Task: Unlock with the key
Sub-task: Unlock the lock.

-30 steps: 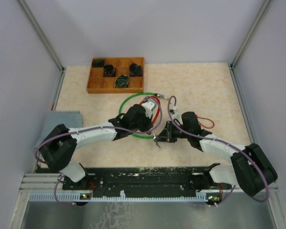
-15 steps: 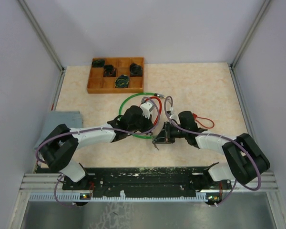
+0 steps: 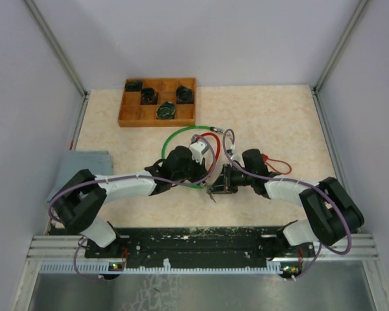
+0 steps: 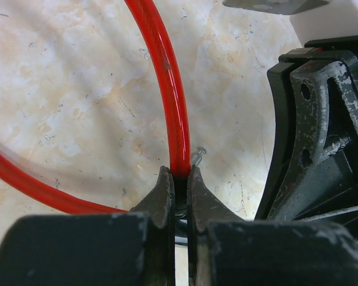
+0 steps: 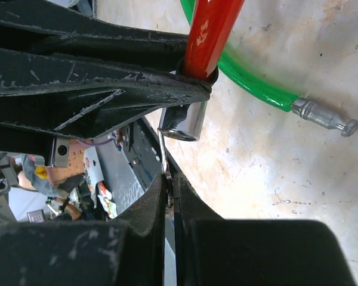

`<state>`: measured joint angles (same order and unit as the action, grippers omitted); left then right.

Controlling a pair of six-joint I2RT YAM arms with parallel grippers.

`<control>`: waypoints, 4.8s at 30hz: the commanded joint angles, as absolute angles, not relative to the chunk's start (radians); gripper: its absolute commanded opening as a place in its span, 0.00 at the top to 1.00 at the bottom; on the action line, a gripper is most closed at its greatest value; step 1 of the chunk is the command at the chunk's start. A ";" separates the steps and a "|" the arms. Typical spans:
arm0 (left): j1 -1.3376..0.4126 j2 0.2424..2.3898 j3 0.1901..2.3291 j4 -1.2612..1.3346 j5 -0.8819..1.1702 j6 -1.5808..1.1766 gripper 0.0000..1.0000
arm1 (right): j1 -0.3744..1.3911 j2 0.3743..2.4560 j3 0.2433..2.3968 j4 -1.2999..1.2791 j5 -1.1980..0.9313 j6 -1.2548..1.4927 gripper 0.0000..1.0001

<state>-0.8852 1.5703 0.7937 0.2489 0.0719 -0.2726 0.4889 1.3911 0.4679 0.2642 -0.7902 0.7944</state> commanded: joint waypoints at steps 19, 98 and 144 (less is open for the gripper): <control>-0.882 1.525 0.793 0.320 0.106 -0.272 1.00 | 0.484 1.388 0.485 0.265 -0.828 0.770 1.00; -0.937 1.538 0.782 0.339 0.032 -0.210 1.00 | 0.515 1.423 0.660 -0.003 -0.803 0.749 1.00; -1.029 1.591 0.755 0.463 -0.192 -0.210 1.00 | 0.463 1.375 0.701 -0.132 -0.823 0.762 1.00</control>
